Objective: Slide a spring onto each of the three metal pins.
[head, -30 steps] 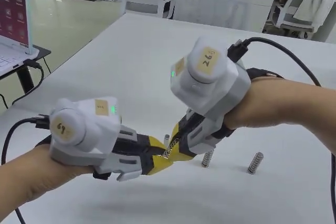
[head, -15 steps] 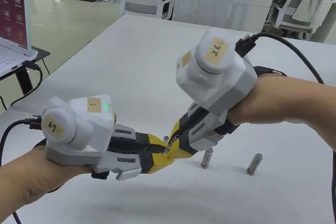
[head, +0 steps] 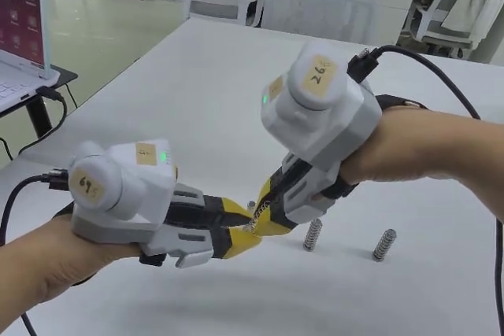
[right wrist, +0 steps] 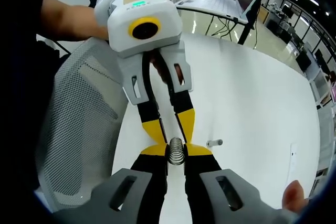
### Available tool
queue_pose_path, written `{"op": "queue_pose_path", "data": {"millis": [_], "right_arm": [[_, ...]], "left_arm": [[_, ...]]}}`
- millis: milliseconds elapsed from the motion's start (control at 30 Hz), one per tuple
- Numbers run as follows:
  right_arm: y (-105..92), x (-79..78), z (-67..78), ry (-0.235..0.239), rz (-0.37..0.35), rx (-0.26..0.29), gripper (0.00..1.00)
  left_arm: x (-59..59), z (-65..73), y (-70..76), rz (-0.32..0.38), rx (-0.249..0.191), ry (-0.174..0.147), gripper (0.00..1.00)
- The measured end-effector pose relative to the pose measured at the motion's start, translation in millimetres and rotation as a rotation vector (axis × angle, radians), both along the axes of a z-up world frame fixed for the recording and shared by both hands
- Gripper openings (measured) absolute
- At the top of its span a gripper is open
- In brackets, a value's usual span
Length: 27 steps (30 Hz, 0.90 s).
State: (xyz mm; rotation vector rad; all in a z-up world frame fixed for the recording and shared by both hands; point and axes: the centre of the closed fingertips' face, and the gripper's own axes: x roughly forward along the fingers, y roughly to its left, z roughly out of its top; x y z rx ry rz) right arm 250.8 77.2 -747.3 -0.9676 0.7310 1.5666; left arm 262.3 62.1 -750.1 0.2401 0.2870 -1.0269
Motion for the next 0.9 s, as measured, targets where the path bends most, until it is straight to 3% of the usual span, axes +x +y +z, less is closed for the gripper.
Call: {"op": "queue_pose_path", "data": {"millis": [333, 633, 900], "right_arm": [[-5.0, 7.8, -1.7, -0.019, -0.009, -0.021, 0.09], [-8.0, 14.2, -1.4, -0.037, -0.010, -0.042, 0.09], [-9.1, 19.9, 0.6, -0.054, -0.012, -0.054, 0.09]], "left_arm": [[7.9, -9.3, 12.0, 0.062, -0.001, 0.051, 0.26], [15.8, -12.4, 23.4, 0.123, 0.019, 0.048, 0.37], [19.2, -15.5, 29.2, 0.157, 0.025, 0.066, 0.47]]}}
